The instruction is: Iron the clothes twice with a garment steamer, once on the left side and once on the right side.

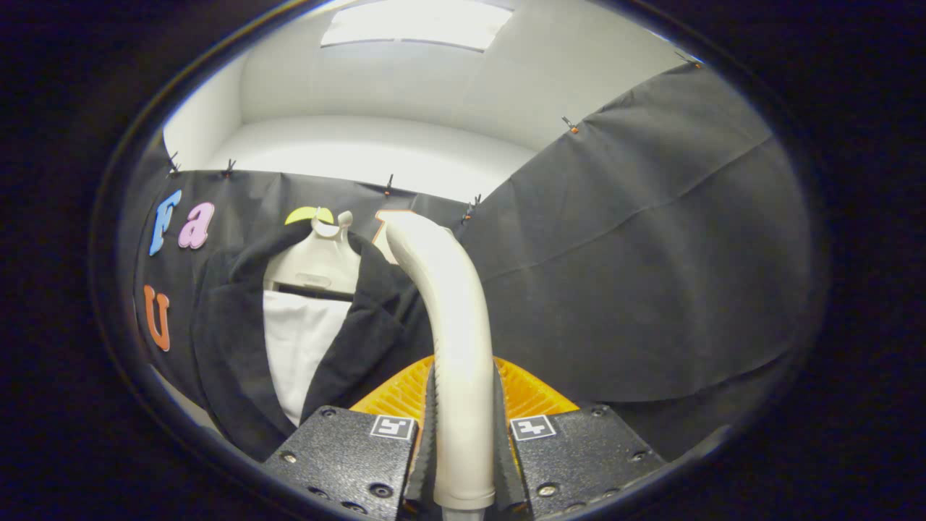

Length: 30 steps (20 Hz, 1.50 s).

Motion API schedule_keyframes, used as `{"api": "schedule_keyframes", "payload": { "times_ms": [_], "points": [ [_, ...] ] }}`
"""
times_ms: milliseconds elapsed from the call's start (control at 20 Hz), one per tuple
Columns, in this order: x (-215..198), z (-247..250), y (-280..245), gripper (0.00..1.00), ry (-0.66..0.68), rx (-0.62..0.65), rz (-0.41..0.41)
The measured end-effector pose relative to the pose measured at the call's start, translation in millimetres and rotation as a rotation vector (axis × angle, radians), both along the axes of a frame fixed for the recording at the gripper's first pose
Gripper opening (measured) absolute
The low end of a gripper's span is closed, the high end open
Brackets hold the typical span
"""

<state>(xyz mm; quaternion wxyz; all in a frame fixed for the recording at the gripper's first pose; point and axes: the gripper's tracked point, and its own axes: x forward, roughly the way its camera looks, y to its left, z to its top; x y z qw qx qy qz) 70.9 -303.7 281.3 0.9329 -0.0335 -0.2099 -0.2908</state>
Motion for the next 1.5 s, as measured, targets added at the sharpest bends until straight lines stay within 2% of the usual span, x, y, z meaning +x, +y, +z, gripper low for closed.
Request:
{"api": "schedule_keyframes", "payload": {
  "times_ms": [200,450,700,1500],
  "points": [
    [26.0,14.0,2.5,0.35,0.002,0.003,0.049],
    [43.6,13.9,10.9,0.35,0.032,-0.051,0.043],
    [42.9,-10.8,8.4,0.35,0.084,-0.073,-0.009],
    [34.9,-103.8,13.5,0.35,0.255,-0.06,-0.054]
  ]
}}
